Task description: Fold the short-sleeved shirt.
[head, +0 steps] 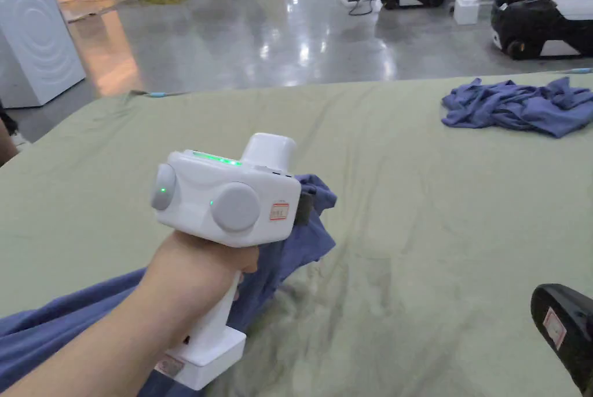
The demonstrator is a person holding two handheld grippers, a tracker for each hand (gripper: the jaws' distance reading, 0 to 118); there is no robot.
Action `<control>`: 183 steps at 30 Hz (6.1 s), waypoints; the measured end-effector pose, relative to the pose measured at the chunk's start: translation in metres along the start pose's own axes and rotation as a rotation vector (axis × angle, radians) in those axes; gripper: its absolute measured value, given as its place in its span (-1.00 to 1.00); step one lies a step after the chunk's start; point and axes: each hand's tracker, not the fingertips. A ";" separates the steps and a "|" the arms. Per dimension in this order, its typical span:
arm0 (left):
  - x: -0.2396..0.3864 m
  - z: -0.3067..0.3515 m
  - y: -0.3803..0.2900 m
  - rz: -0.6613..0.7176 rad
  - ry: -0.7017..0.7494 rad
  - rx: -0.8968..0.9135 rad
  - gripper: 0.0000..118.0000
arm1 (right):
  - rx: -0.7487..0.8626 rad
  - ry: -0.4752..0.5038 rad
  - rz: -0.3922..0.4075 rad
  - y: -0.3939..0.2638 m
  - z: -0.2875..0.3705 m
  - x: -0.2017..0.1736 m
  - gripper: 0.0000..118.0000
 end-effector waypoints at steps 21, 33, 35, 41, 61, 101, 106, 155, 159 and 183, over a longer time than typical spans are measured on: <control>0.323 -0.047 0.006 -0.047 -0.562 0.074 1.00 | -0.016 -0.342 -0.025 -0.014 0.131 0.108 -0.96; 0.041 0.199 -0.131 0.245 0.190 0.370 -1.00 | -0.034 -0.313 0.154 -0.027 0.050 0.079 -0.96; 0.008 0.214 -0.153 0.331 0.170 0.282 -1.00 | -0.065 -0.249 0.139 -0.032 0.039 0.068 -0.96; -0.036 0.179 -0.195 0.361 0.232 0.211 -1.00 | -0.118 -0.183 0.164 -0.035 0.022 0.047 -0.96; -0.081 0.003 -0.162 0.249 0.119 -0.204 -0.98 | -0.235 -0.231 0.136 -0.052 -0.003 0.069 -0.96; -0.141 0.231 0.012 0.311 0.266 0.321 -0.98 | -0.195 -0.313 -0.009 0.151 0.028 0.215 -0.90; -0.176 0.251 0.077 0.291 0.329 0.379 -0.98 | -0.107 -0.351 0.120 0.230 -0.021 0.215 -0.90; -0.075 0.175 -0.209 0.340 0.232 0.114 -0.98 | -0.275 -0.312 0.055 -0.068 0.077 0.177 -0.90; -0.071 0.173 -0.240 0.379 0.212 0.035 -0.96 | -0.336 -0.327 0.061 -0.095 0.089 0.162 -0.90; -0.088 0.180 -0.268 0.499 0.281 -0.009 0.45 | -0.210 -0.179 0.045 -0.050 0.105 0.074 -0.94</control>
